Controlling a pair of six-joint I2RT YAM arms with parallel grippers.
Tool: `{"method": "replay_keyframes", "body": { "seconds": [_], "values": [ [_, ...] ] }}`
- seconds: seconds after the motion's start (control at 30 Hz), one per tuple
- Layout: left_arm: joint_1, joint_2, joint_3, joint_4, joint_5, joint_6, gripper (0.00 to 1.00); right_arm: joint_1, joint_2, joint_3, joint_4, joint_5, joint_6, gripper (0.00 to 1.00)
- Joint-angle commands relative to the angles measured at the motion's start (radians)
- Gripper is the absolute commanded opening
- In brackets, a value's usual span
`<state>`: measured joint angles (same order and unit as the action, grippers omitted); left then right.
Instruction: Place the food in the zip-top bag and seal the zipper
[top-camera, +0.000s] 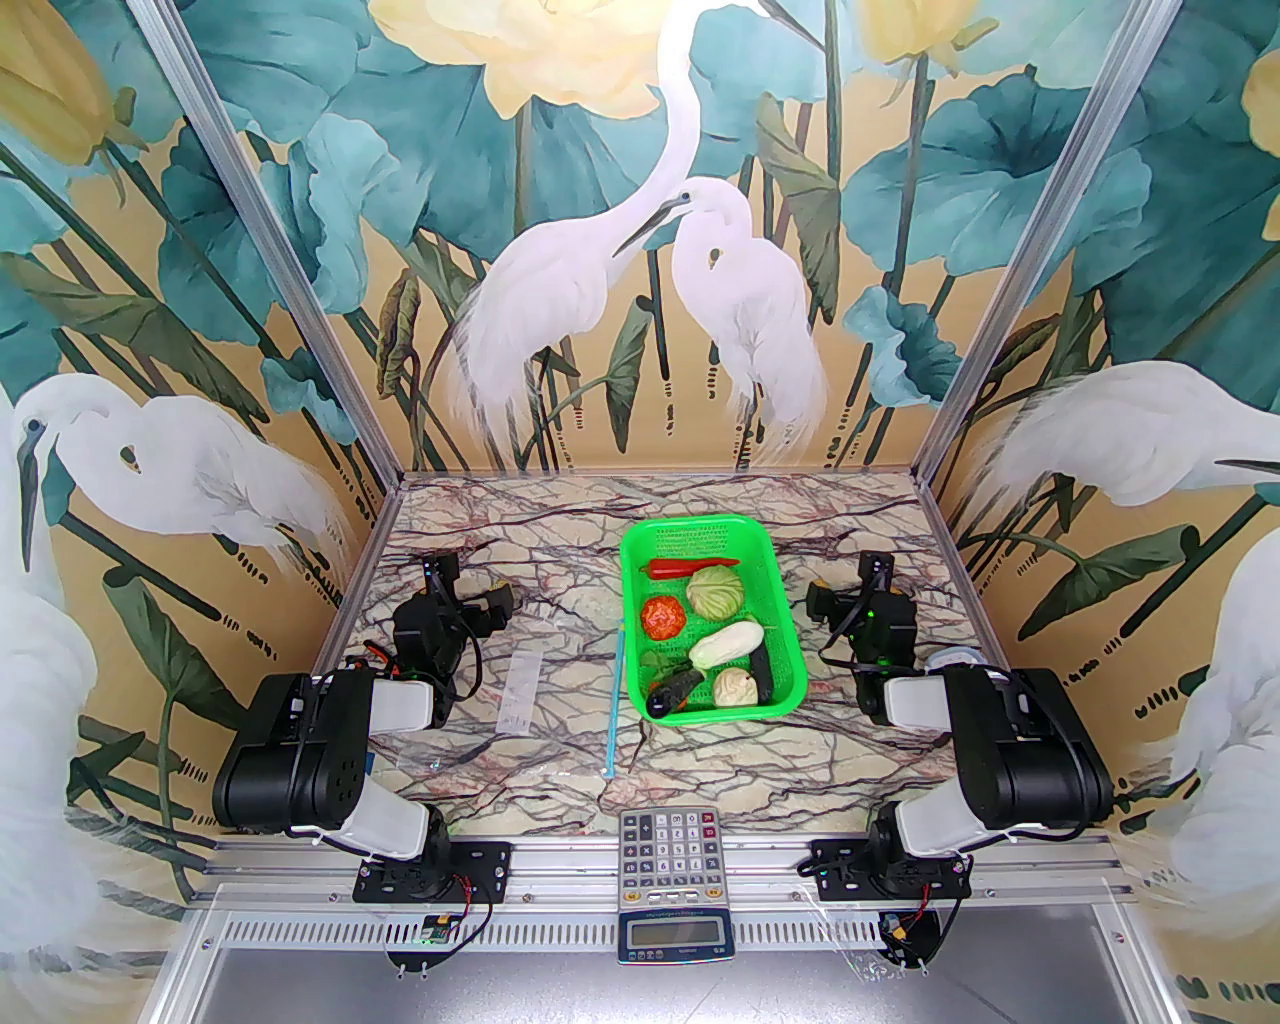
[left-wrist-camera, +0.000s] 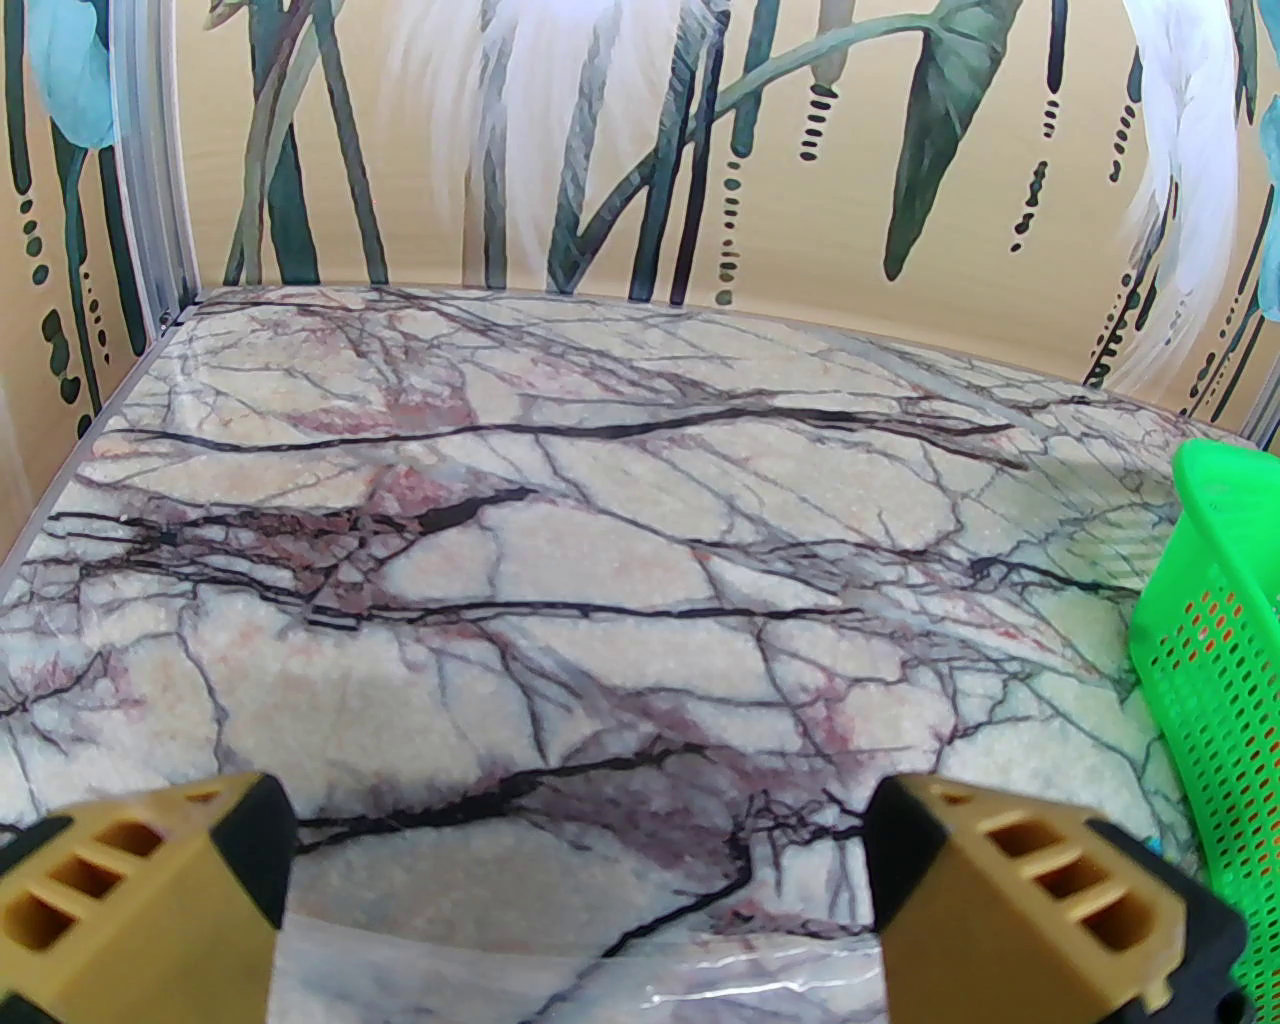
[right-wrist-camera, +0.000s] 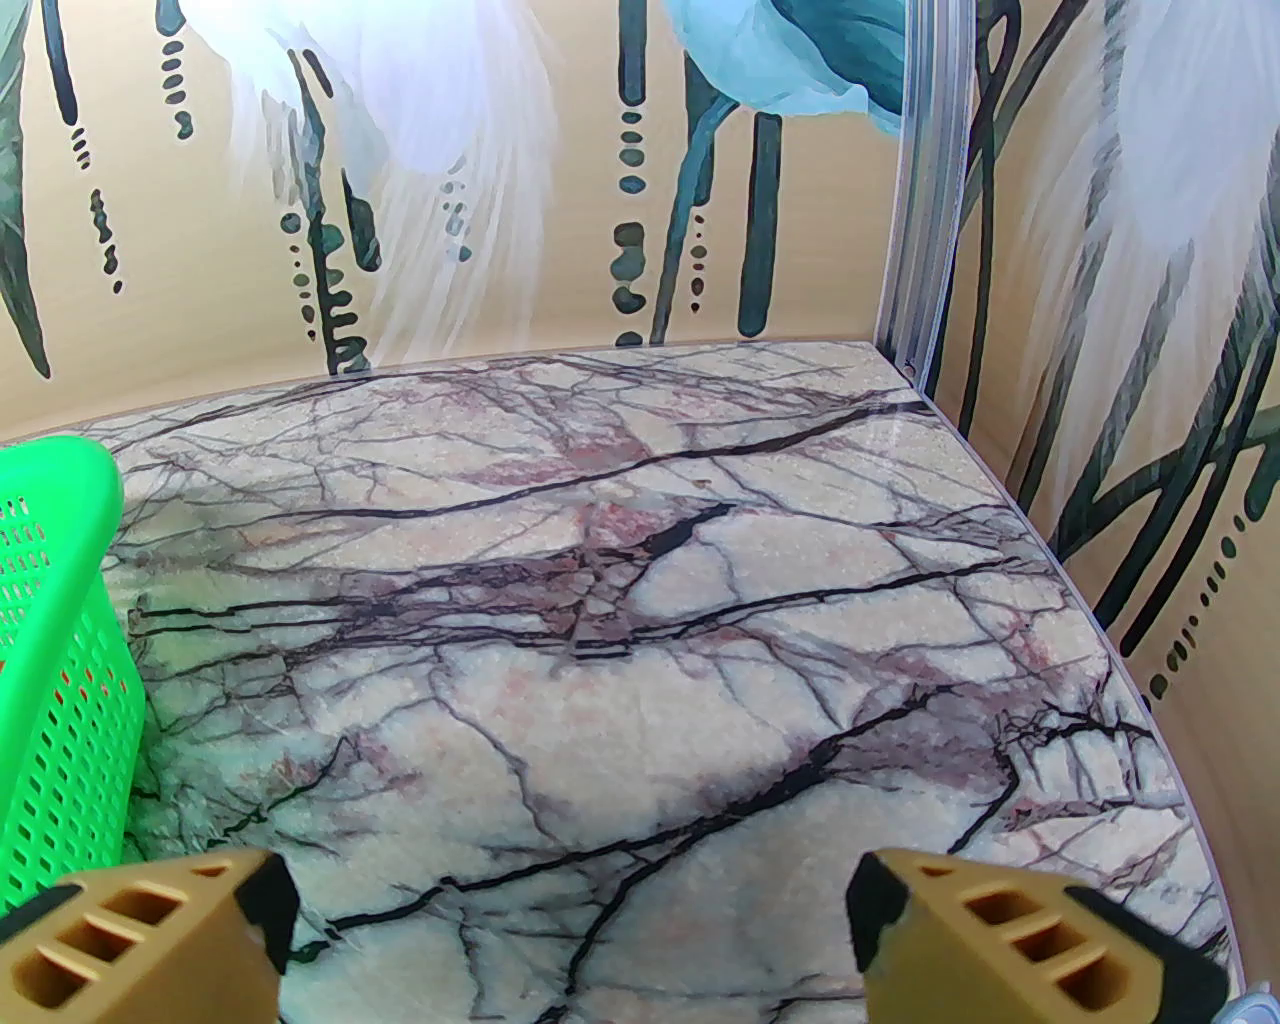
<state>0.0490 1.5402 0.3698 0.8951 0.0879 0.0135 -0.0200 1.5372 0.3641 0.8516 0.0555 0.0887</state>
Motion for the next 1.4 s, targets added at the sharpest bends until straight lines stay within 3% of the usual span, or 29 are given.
{"method": "replay_keyframes", "body": {
  "seconds": [0.0, 0.73, 0.77, 0.83, 0.9, 0.97, 1.03, 1.13, 1.27, 1.37],
  "values": [
    [-0.001, 0.017, 0.021, 0.027, 0.008, -0.013, 1.0, -0.005, 0.011, 0.024, 0.032, 0.012, -0.007, 0.99],
    [-0.001, 0.019, 0.024, 0.024, 0.009, -0.012, 0.99, -0.005, 0.01, 0.023, 0.03, 0.01, -0.007, 0.99],
    [-0.001, 0.019, 0.024, 0.023, 0.009, -0.012, 0.98, -0.007, 0.009, 0.024, 0.025, 0.003, -0.004, 0.99],
    [-0.001, 0.018, 0.024, 0.022, 0.009, -0.014, 0.88, -0.026, 0.011, 0.032, 0.013, -0.092, -0.014, 0.99],
    [-0.001, 0.016, 0.025, 0.025, 0.005, -0.014, 0.76, -0.029, 0.012, 0.032, 0.017, -0.095, -0.014, 0.99],
    [-0.001, -0.03, 0.073, -0.081, -0.049, -0.035, 0.73, -0.029, 0.011, 0.032, 0.013, -0.095, -0.015, 0.99],
    [0.009, -0.112, 0.204, -0.394, -0.087, -0.064, 0.67, -0.029, 0.011, 0.031, 0.014, -0.095, -0.013, 0.99],
    [0.008, -0.197, 0.367, -0.707, 0.004, -0.069, 0.53, -0.031, 0.011, 0.03, 0.016, -0.1, -0.012, 0.91],
    [-0.055, -0.31, 0.474, -1.003, 0.045, -0.174, 0.49, -0.041, -0.042, 0.064, -0.077, -0.057, 0.017, 0.75],
    [-0.18, -0.407, 0.467, -1.145, -0.037, -0.239, 0.47, -0.041, -0.152, 0.134, -0.285, -0.002, 0.033, 0.56]
  ]
}}
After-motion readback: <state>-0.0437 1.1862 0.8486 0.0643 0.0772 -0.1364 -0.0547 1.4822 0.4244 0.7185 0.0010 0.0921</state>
